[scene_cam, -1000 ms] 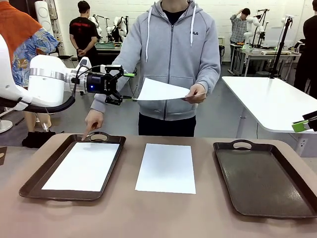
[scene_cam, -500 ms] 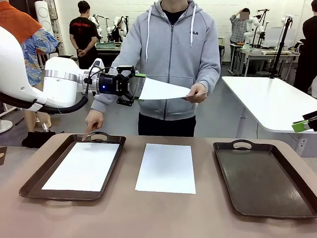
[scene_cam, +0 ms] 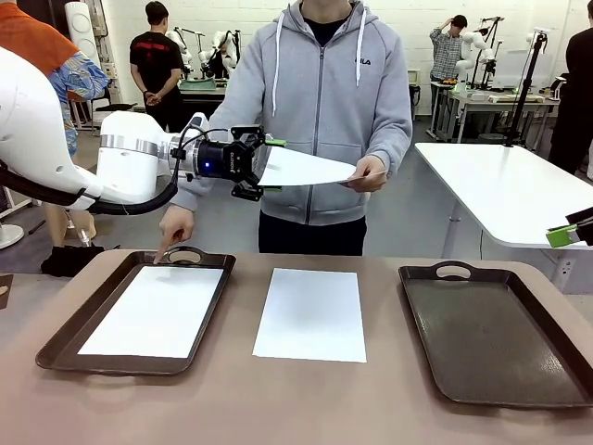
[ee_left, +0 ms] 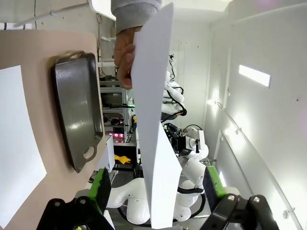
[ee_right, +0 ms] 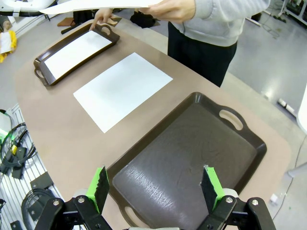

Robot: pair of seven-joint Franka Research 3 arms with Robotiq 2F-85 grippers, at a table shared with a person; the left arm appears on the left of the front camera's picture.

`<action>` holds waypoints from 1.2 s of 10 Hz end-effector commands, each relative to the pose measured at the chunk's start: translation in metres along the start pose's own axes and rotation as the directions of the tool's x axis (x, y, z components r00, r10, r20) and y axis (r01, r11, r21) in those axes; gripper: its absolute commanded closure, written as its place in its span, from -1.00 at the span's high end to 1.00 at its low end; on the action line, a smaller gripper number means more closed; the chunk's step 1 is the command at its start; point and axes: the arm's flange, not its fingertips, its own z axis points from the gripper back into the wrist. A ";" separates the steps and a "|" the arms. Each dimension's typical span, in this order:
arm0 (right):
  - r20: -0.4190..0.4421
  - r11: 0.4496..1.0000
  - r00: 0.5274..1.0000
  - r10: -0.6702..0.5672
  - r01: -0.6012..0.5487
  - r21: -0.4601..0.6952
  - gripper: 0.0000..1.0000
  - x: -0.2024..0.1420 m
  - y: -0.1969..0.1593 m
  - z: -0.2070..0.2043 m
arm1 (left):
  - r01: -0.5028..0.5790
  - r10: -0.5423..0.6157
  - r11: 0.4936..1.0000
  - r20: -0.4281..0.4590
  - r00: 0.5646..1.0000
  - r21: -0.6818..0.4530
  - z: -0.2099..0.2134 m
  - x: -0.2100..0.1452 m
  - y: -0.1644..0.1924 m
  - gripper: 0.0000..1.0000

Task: Sort the A4 documents.
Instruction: Receive the A4 Paper.

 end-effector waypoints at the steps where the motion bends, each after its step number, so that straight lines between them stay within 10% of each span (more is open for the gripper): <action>1: 0.011 1.000 1.000 0.001 -0.002 0.020 1.00 -0.001 -0.001 -0.002 | -0.018 0.017 0.998 -0.012 1.000 -0.057 0.003 0.011 -0.004 0.89; 12: 0.011 1.000 1.000 0.001 -0.002 0.020 1.00 -0.001 -0.001 -0.002 | 0.011 -0.013 0.998 -0.035 0.999 -0.061 0.005 0.012 -0.001 -0.49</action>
